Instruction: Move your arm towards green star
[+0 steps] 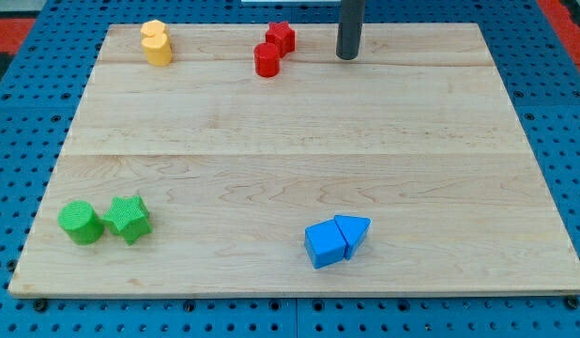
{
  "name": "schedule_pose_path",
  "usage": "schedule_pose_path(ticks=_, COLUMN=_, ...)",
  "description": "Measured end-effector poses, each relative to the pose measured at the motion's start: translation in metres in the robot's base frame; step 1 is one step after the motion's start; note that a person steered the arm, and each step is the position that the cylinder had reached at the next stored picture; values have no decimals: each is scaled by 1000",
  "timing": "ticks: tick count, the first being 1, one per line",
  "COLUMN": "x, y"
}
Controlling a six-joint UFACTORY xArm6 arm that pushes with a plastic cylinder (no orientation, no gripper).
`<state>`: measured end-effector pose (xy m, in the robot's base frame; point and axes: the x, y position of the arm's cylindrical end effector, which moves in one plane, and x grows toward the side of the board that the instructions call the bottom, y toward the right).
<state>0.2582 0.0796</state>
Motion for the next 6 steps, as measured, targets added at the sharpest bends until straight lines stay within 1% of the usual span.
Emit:
schedule_pose_path(ticks=2, x=0, y=0)
schedule_pose_path(ticks=3, x=12, y=19)
schedule_pose_path(ticks=4, x=65, y=45)
schedule_pose_path(ticks=5, x=138, y=43)
schedule_pose_path(ticks=6, x=204, y=0)
